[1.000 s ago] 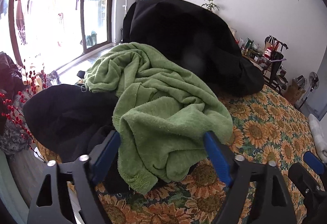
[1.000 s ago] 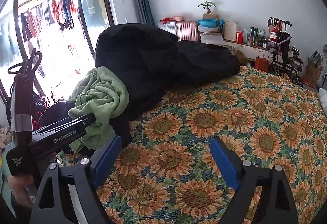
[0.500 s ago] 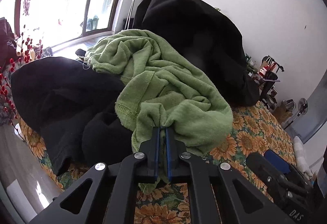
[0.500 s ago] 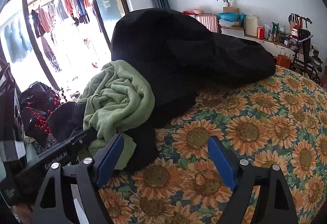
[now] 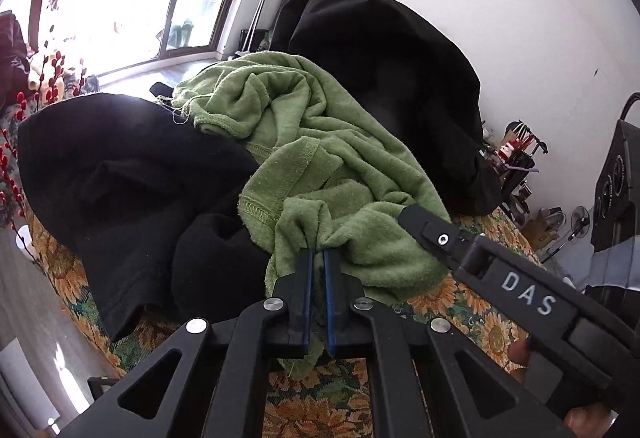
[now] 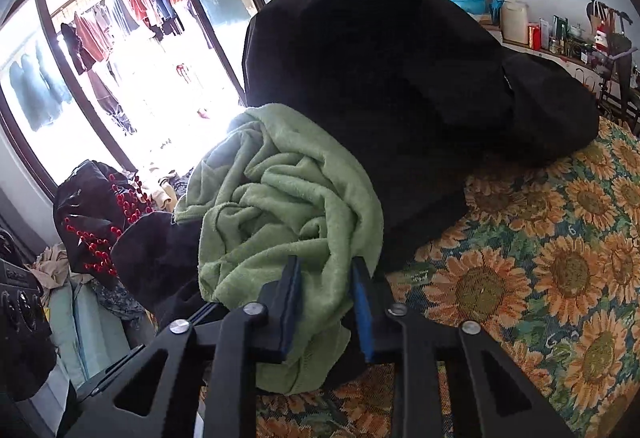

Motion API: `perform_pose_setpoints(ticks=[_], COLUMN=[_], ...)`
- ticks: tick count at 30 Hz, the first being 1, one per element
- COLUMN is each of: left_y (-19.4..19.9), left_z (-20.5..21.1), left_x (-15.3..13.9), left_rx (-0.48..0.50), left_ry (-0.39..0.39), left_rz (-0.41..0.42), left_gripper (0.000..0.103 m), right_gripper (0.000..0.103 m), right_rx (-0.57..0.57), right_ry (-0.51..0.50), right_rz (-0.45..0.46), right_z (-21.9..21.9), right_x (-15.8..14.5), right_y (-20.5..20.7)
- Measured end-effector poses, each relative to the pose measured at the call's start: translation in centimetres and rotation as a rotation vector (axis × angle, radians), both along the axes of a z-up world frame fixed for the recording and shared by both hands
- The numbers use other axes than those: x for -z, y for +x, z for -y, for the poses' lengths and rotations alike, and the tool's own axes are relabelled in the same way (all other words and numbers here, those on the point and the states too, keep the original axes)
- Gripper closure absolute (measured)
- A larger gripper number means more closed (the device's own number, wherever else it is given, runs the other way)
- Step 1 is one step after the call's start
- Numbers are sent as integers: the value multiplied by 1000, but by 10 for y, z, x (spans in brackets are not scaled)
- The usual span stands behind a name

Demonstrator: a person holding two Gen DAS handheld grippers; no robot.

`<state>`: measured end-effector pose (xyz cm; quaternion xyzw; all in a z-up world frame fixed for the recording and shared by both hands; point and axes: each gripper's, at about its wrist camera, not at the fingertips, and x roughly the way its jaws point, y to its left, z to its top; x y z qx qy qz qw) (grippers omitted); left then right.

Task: Fold clothes
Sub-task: 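Grasp the green garment edge with the left gripper while the right gripper grasps another edge, then pull the green garment off the black clothes and lay it flat on the bedspread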

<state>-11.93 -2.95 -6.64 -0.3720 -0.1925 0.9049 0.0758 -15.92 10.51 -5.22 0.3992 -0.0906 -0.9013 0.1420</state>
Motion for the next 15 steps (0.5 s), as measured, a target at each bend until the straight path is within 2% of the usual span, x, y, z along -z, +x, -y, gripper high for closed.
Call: perform_pose_setpoints(ticks=[1,3,8,15], left_y=[1,1,4,18], left_z=[-1,-3,-8,-27], left_x=[-1,-1,-5,-23], left_rx=[-2,2,25,82], left_ry=[-10,-18,-24,-40], left_rz=[-1,2,-2,-54], left_gripper=[98,98,98,98], right_gripper=[92,93,95,96], right_rx=[5,21,98,175], right_ry=[11,22,32,74], right_rz=[-13,-59,-126,-222], right_z=[0,-2,-15,-34], right_x=[1,1,-7,-31], right_y=[3,13,27,56])
